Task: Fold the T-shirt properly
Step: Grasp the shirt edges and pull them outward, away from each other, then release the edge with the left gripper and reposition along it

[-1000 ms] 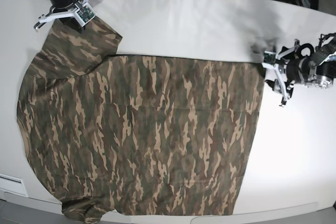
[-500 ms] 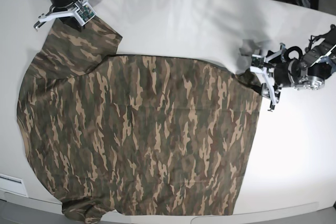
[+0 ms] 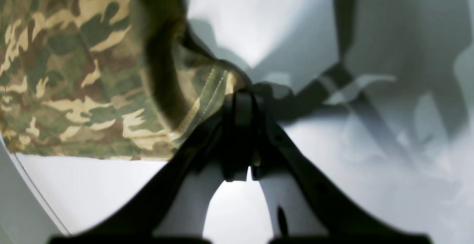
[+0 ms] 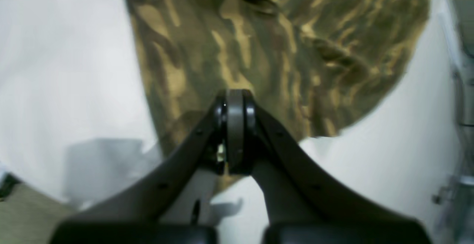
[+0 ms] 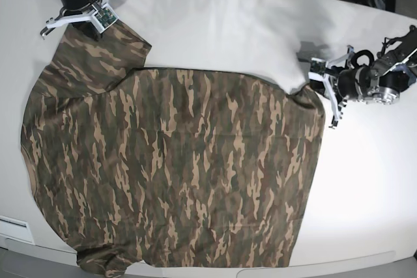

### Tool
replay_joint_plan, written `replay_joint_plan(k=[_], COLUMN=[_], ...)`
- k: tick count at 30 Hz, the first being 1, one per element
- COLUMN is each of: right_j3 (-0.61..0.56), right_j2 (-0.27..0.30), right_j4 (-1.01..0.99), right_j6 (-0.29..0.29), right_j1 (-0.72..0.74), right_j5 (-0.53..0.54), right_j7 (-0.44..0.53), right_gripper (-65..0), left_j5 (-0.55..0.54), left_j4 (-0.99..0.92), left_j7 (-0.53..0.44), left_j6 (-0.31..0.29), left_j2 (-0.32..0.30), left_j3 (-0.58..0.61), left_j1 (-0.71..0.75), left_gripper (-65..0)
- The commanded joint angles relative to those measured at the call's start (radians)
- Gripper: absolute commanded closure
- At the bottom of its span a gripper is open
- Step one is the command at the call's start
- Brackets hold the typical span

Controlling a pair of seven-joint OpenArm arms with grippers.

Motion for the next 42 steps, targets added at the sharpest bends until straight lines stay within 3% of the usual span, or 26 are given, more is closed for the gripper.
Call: replay_joint_plan(k=[1, 5, 9, 13, 21, 25, 29, 34, 42], right_j3=[0.006, 0.048, 0.135, 0.233, 0.282, 0.282, 0.274, 0.224, 0.192], right_j2=[0.007, 0.016, 0.061, 0.111, 0.193, 0.193, 0.193, 0.193, 0.207], right_j4=[0.015, 0.015, 0.015, 0.007, -0.191, -0.290, -0.350, -0.476, -0.585], right_j6=[-0.019, 0.025, 0.027, 0.029, 0.069, 0.105, 0.182, 0.223, 0.243], right_j1=[-0.005, -0.004, -0.003, -0.002, 0.072, 0.170, 0.251, 0.358, 0.463], right_j5=[-0.027, -0.039, -0.031, 0.040, 0.159, 0.222, 0.328, 0.332, 0.328], right_j7=[0.018, 0.019, 0.042, 0.045, 0.073, 0.074, 0.076, 0.089, 0.086], right_gripper=[0.0, 0.0, -1.4, -14.5, -29.1, -29.1, -29.2, -29.1, -29.2], left_j5=[-0.010, -0.010, -0.010, -0.009, -0.006, 0.036, 0.035, 0.035, 0.024], left_j4=[0.028, 0.097, 0.105, 0.103, 0.094, 0.078, 0.078, 0.078, 0.078], left_j7=[-0.010, -0.009, -0.009, -0.009, -0.009, -0.010, -0.014, -0.014, -0.014], left_j6=[-0.046, -0.046, -0.046, -0.046, -0.046, -0.046, -0.046, -0.046, -0.046], left_j2=[-0.036, -0.089, -0.109, -0.122, -0.127, -0.129, -0.129, -0.129, -0.129], left_j3=[0.008, 0.008, 0.008, 0.008, 0.008, 0.008, 0.008, 0.008, 0.008], left_j1=[0.004, 0.004, 0.005, 0.004, 0.004, 0.005, 0.007, 0.007, 0.007], left_gripper=[0.0, 0.0, 0.0, 0.0, 0.0, 0.0, 0.0, 0.0, 0.0])
